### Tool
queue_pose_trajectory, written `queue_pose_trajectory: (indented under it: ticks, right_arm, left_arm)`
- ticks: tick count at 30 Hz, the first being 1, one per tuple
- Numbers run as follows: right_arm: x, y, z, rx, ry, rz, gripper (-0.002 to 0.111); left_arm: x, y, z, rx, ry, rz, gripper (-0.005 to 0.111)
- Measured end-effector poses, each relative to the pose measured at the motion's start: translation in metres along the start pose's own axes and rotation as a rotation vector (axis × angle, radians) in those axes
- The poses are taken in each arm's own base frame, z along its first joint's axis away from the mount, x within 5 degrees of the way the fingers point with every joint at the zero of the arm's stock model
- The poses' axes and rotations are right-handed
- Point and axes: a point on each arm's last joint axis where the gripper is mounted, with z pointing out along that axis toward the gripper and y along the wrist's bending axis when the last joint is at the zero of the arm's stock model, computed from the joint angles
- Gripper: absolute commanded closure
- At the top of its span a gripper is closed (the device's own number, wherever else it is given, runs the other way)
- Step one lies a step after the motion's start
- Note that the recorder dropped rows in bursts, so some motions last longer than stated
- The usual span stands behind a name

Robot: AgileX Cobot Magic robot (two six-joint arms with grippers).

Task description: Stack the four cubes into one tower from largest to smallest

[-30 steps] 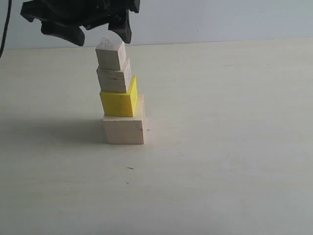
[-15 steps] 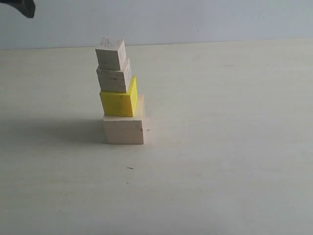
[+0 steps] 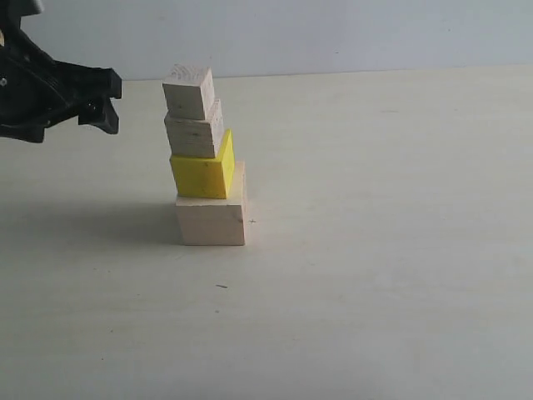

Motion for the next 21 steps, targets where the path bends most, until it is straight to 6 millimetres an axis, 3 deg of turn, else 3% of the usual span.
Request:
queue_pose_trajectory:
  ticks: [4, 13, 19, 21]
  right_arm:
    - [0.000, 0.000, 0.000, 0.000, 0.000, 0.000, 0.108]
    - [0.000, 0.000, 0.000, 0.000, 0.000, 0.000, 0.108]
    - [0.000, 0.000, 0.000, 0.000, 0.000, 0.000, 0.108]
    - [0.000, 0.000, 0.000, 0.000, 0.000, 0.000, 0.108]
  left_arm:
    - [0.002, 0.005, 0.022, -0.006, 0.036, -0.034, 0.029]
    - [0.007, 0.002, 0.051, 0.019, 0.079, -0.024, 0.060]
    - [0.009, 0.000, 0.061, 0.045, 0.107, -0.021, 0.101]
    - [0.010, -0.001, 0.064, 0.054, 0.115, -0.032, 0.106]
